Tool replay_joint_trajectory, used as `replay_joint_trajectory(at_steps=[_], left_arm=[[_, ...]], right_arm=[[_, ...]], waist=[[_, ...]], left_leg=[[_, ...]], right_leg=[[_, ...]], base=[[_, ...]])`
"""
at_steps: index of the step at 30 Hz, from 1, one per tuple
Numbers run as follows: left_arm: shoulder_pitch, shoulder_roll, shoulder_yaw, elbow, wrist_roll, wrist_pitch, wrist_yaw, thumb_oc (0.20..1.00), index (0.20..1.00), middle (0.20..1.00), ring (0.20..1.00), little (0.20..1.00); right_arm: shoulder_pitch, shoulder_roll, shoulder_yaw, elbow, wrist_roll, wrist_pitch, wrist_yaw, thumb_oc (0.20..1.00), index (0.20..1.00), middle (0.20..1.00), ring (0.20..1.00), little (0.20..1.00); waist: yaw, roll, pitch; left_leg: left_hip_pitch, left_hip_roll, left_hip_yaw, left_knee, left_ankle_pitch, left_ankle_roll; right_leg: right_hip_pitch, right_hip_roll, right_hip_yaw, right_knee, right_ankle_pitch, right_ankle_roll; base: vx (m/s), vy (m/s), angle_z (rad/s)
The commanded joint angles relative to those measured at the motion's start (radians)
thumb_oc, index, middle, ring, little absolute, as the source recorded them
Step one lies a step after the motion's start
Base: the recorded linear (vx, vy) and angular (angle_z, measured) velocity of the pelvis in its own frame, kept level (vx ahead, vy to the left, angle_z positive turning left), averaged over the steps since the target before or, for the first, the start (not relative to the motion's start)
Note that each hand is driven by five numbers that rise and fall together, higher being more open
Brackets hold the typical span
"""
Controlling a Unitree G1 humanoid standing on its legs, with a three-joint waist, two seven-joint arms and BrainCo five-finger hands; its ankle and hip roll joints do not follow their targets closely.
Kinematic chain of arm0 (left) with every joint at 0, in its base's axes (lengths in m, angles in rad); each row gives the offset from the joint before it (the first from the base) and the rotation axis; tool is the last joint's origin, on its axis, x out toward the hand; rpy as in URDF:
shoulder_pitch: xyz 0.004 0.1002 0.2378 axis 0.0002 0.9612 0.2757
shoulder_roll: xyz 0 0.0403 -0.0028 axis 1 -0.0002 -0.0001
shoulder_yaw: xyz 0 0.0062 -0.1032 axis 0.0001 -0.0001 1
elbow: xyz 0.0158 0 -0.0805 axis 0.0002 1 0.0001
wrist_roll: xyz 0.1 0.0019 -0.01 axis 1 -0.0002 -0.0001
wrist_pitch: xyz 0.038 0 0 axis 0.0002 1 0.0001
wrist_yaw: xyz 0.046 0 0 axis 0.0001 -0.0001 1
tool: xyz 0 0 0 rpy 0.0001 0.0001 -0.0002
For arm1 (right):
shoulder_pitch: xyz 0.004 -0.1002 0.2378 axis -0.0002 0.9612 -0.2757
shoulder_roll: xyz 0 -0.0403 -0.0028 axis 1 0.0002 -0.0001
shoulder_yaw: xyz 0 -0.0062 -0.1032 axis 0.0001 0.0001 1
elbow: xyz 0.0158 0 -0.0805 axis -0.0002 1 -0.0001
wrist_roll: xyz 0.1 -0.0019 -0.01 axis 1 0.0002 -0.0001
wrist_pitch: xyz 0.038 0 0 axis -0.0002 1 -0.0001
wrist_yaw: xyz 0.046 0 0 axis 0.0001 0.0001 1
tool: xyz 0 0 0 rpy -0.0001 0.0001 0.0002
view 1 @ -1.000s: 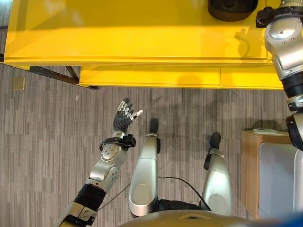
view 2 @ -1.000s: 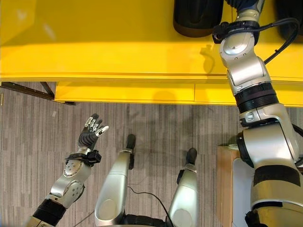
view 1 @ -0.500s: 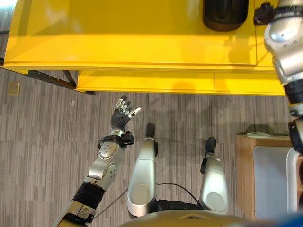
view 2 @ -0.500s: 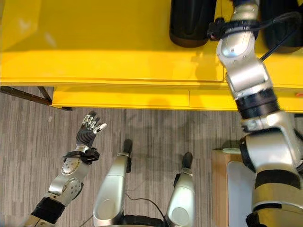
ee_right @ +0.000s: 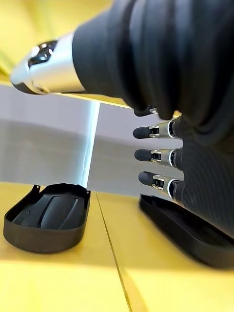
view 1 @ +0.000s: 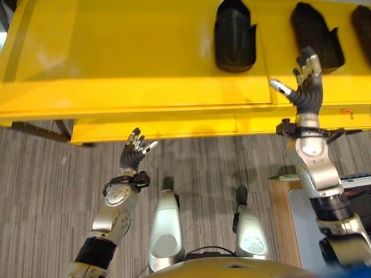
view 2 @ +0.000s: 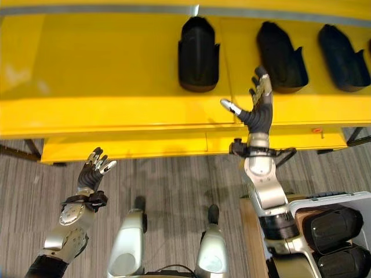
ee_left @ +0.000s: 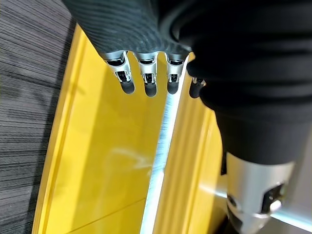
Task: Move parts from the plastic box to the shelf.
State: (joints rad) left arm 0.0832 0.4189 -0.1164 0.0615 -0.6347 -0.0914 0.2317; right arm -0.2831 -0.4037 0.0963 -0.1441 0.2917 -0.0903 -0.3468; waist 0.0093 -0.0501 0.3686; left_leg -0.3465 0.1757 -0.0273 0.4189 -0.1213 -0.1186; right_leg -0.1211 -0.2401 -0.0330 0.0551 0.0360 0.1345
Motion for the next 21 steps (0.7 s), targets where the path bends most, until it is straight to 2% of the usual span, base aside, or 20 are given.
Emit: replay_joint_trajectory(at_steps=[1, 12, 16, 21], left_arm=[[0.059, -0.032, -0.003, -0.039, 0.064, -0.027, -0.037, 1.0, 1.0, 1.0, 1.0, 1.0], [0.168, -0.078, 0.084, -0.076, 0.104, -0.037, -0.077, 1.0, 1.0, 1.0, 1.0, 1.0], [0.198, -0.089, 0.124, -0.1, 0.134, -0.049, -0.083, 1.0, 1.0, 1.0, 1.0, 1.0], [0.204, -0.099, 0.139, -0.093, 0.16, -0.054, -0.081, 1.0, 1.0, 1.0, 1.0, 1.0]], right_arm=[[0.029, -0.041, -0.071, -0.075, 0.017, -0.076, 0.055, 1.0, 1.0, 1.0, 1.0, 1.0], [0.306, 0.034, -0.112, -0.126, 0.059, -0.072, 0.182, 1.0, 1.0, 1.0, 1.0, 1.0], [0.387, 0.046, -0.125, -0.128, 0.055, -0.07, 0.219, 1.0, 1.0, 1.0, 1.0, 1.0], [0.444, 0.084, -0.141, -0.128, 0.092, -0.073, 0.229, 1.0, 1.0, 1.0, 1.0, 1.0]], waist=[[0.002, 0.034, -0.116], [-0.049, 0.037, -0.232], [-0.076, 0.042, -0.258], [-0.097, 0.051, -0.272]], left_leg=[[0.126, 0.046, 0.018, -0.334, 0.212, 0.002], [0.263, 0.075, 0.098, -0.459, 0.232, -0.012], [0.32, 0.1, 0.137, -0.497, 0.241, -0.018], [0.341, 0.117, 0.159, -0.505, 0.247, -0.027]], right_leg=[[0.016, -0.015, -0.007, 0.066, -0.072, 0.031], [0.079, -0.013, 0.021, -0.048, -0.013, 0.055], [0.08, 0.009, 0.058, -0.051, -0.017, 0.056], [0.089, 0.024, 0.072, -0.053, -0.027, 0.052]], base=[[0.06, 0.0, -0.21], [0.05, 0.002, -0.14], [0.03, -0.004, -0.23], [0.02, -0.017, -0.24]])
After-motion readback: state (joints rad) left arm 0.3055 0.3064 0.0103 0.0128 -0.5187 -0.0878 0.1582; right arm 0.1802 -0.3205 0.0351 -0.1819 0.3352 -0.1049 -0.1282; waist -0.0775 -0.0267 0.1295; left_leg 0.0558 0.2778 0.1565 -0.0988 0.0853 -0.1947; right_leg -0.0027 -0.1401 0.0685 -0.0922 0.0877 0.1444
